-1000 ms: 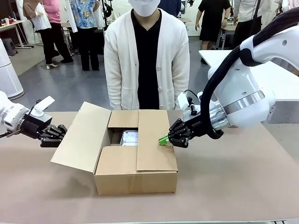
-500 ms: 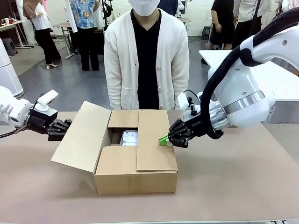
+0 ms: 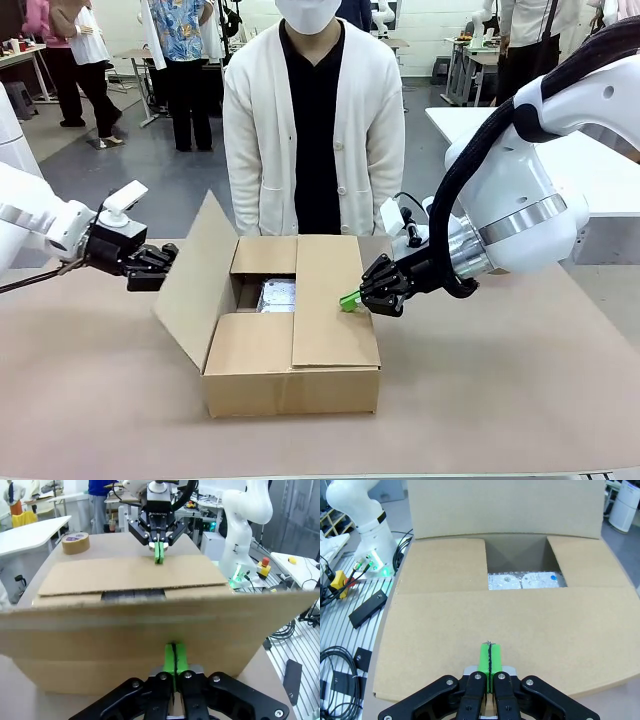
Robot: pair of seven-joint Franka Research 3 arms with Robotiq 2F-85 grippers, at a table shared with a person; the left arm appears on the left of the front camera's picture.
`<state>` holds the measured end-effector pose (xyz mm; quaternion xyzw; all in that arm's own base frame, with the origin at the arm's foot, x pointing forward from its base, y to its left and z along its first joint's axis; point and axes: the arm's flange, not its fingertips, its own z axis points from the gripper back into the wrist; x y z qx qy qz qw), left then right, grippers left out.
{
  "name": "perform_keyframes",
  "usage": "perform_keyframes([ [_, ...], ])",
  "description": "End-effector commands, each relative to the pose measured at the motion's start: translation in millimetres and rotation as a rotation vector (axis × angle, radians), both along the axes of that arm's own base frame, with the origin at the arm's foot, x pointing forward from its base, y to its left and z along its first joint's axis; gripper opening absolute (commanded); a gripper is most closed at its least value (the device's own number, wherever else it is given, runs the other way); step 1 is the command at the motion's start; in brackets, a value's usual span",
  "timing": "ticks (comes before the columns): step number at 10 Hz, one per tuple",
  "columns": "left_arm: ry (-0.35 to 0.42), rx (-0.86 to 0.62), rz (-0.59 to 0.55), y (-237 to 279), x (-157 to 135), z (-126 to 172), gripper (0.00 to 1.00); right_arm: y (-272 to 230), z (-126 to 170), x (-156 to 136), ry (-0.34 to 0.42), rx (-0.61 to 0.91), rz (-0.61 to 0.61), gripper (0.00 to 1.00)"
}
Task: Wrap the clocks to prevent damage.
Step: Push the left (or right) flap of the Package Box to close it.
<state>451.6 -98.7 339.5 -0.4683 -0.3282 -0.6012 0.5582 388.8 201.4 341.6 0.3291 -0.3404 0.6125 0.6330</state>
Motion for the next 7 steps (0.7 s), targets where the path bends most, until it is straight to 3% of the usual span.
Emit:
perform_keyframes([
  [1, -0.050, -0.009, -0.012, -19.1, 4.7, -2.9, 0.00, 0.6, -5.3, -0.4, 0.008, -0.008, -0.001, 0.01],
  [7, -0.102, 0.127, -0.043, -55.7, 17.6, -15.1, 0.00, 0.6, -5.3, -0.4, 0.008, -0.008, -0.001, 0.01],
])
